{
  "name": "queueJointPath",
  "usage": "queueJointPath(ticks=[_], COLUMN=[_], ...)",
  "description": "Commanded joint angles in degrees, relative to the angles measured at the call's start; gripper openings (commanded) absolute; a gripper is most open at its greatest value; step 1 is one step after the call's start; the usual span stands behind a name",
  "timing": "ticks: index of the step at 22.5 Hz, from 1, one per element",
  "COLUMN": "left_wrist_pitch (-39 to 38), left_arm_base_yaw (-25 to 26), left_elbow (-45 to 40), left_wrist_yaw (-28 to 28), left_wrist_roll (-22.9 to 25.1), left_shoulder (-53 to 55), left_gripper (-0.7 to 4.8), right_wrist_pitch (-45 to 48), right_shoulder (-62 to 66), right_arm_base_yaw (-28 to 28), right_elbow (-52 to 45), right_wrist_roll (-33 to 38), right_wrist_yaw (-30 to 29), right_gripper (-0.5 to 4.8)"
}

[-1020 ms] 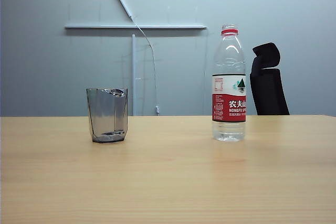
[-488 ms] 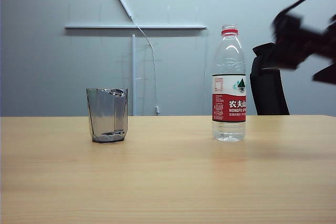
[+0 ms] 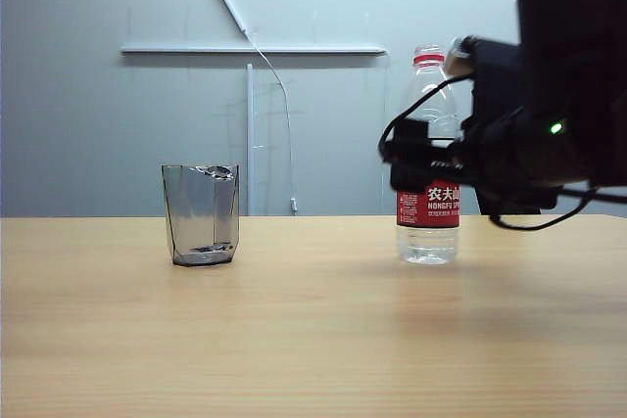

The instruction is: Pick up the mineral water bottle on the table and pour water into the mug until it's half full.

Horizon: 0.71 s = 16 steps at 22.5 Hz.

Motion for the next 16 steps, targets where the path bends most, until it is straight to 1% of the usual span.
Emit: queueJointPath(ticks=[1,5,6,8,14,16], left_wrist_pitch=[0.79,0.79,0.76,0.79,0.79,0.76], left_arm_base_yaw=[-0.04,0.0,0.0,0.0,0.0,0.0], left_elbow=[0.15,0.15,0.15,0.15,0.15,0.15], left_wrist_yaw=[0.04,0.07,0.04,0.04,0.04,0.07], left_wrist_roll=[-0.17,-0.17,-0.17,-0.17,-0.17,-0.17], left_shoulder=[0.02,0.02,0.02,0.02,0.02,0.02], left_gripper=[-0.02,-0.02,-0.02,-0.02,-0.02,-0.02], right_wrist_pitch=[1.53,1.88,1.86,1.64,2.64,2.71], right_shoulder=[3.54,6.56,7.21,8.07,9.73,10.82], right_arm_base_yaw=[-1.22,-2.67,-3.13,-3.21,-3.28,-3.28], right_elbow=[3.61,6.71,7.54,8.66,10.62,11.85], right_wrist_roll=[-0.66,-0.44,-0.26,-0.26,-0.26,-0.26], right_wrist_yaw=[3.15,3.1,2.08,0.46,0.42,-0.74], right_gripper=[4.79,4.79,4.79,4.79,4.79,4.79])
